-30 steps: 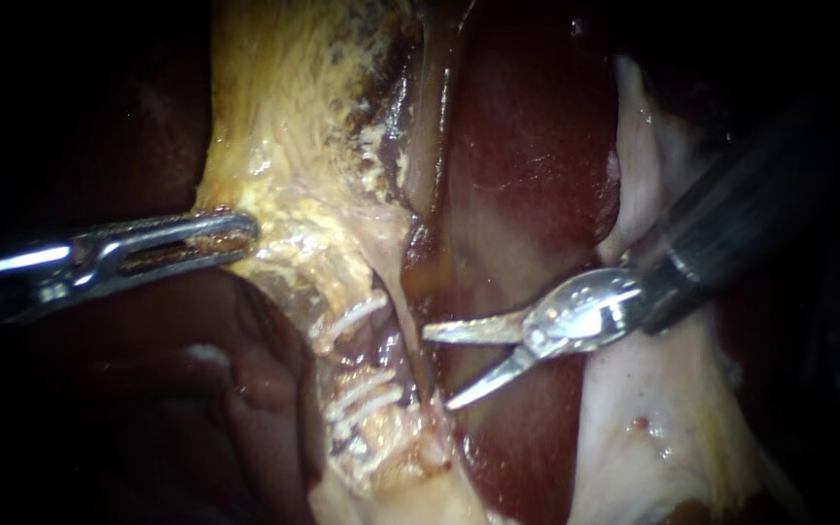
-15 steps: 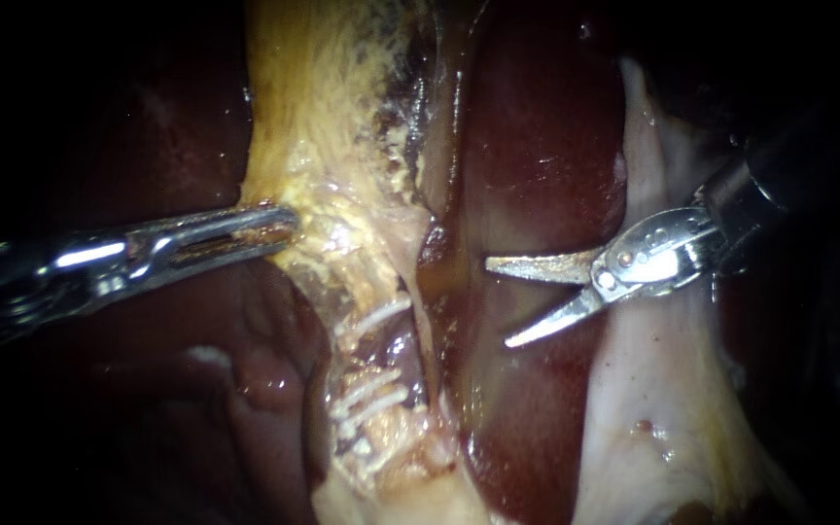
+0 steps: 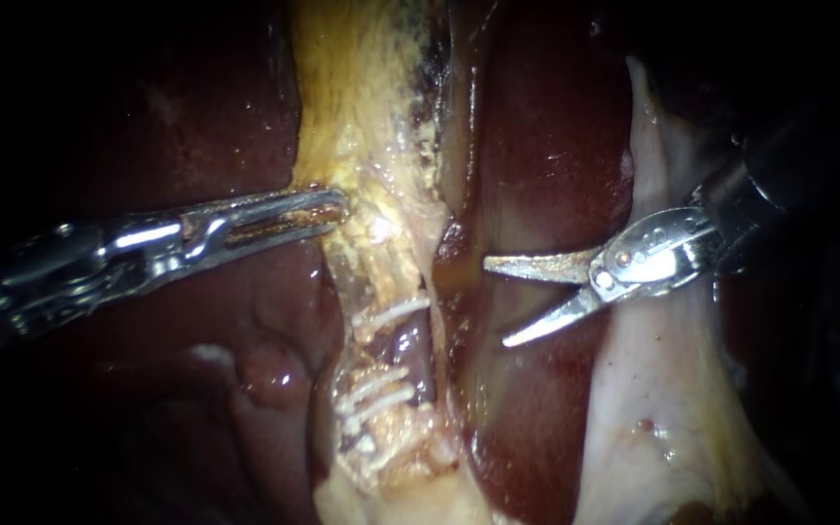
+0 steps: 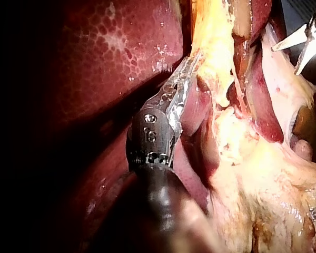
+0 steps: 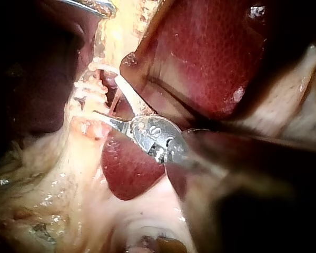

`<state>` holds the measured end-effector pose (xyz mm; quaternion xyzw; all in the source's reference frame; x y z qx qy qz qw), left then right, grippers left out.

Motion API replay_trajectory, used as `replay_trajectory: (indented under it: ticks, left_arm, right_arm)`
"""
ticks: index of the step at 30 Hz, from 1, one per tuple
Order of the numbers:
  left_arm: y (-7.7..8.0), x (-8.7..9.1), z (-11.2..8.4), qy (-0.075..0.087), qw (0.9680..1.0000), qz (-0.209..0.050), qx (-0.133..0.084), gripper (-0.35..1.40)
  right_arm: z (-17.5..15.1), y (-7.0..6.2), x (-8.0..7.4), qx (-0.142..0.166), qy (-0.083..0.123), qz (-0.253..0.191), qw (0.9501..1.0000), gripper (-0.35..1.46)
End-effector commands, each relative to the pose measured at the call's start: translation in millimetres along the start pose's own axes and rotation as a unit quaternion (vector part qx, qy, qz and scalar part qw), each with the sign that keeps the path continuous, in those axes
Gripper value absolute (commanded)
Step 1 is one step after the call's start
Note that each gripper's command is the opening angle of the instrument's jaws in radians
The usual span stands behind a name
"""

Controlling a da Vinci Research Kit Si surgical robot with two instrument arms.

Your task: Go back from the cut left tube

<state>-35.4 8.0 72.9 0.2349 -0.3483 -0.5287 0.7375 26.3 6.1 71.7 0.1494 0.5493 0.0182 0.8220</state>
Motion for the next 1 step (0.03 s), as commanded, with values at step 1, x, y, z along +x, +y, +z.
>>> replay_trajectory:
  ticks: [1]
  left_arm:
    - [0.0, 0.0, -0.1, 0.0, 1.0, 0.0, 0.0, -0.35]
  right_arm:
    - [0.0, 0.0, 0.0, 0.0, 0.0, -0.001, 1.0, 1.43]
